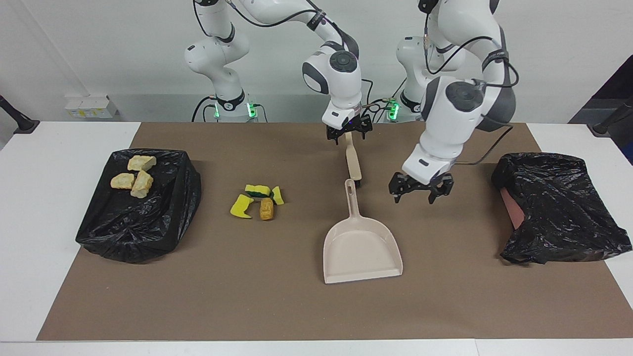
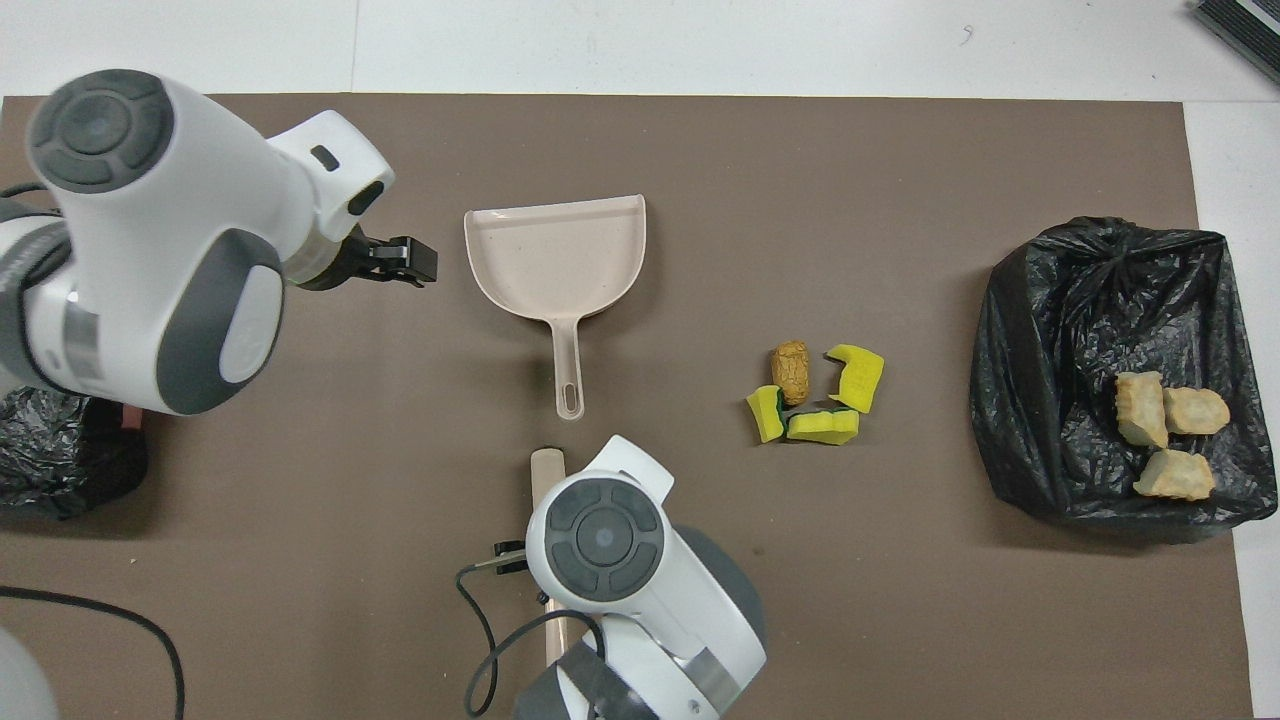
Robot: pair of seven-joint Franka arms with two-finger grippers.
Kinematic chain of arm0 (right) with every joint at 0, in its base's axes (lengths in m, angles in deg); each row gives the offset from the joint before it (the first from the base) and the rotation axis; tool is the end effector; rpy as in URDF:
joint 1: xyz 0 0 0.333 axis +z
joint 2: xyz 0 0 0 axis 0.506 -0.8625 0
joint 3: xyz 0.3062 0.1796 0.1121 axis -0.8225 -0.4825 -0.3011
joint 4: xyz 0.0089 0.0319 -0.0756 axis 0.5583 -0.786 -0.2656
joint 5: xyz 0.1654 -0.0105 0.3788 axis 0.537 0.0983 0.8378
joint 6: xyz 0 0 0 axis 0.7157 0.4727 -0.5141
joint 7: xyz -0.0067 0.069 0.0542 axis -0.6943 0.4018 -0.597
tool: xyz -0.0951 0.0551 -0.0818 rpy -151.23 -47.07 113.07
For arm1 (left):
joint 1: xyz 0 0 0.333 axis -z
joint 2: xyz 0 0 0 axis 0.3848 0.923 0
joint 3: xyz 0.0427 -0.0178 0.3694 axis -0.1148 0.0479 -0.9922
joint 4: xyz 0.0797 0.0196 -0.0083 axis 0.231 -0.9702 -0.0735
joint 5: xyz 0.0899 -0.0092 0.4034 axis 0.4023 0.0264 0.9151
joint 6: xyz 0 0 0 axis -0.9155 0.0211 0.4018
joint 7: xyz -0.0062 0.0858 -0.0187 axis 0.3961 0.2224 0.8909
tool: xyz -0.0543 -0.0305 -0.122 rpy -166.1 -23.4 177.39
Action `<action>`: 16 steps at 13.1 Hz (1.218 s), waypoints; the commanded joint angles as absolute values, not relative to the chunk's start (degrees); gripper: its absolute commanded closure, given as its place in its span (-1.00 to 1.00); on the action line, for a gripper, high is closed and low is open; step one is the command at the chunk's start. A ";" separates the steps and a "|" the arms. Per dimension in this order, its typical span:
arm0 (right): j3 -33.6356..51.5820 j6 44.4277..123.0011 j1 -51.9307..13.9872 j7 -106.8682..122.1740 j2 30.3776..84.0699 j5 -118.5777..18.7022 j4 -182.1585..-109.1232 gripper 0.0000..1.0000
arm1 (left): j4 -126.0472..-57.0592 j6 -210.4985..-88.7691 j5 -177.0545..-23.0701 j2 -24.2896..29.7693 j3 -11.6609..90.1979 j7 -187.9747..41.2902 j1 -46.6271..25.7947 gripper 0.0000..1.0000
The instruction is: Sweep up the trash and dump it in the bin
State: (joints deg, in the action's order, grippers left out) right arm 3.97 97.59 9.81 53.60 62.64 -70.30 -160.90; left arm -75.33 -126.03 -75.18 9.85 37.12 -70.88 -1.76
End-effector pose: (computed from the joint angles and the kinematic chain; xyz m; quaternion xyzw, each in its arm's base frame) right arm 0.3665 0.4843 0.3676 -0.9937 -0.0674 0.0451 0.0773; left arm 0.6463 -0.2573 0.4748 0.9986 -0.0320 0.0370 0.0186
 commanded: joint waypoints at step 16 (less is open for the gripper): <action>3.78 100.15 14.08 54.24 66.50 -68.93 -168.89 1.00 | -82.64 -134.66 -78.70 14.39 36.42 -56.97 8.92 -0.17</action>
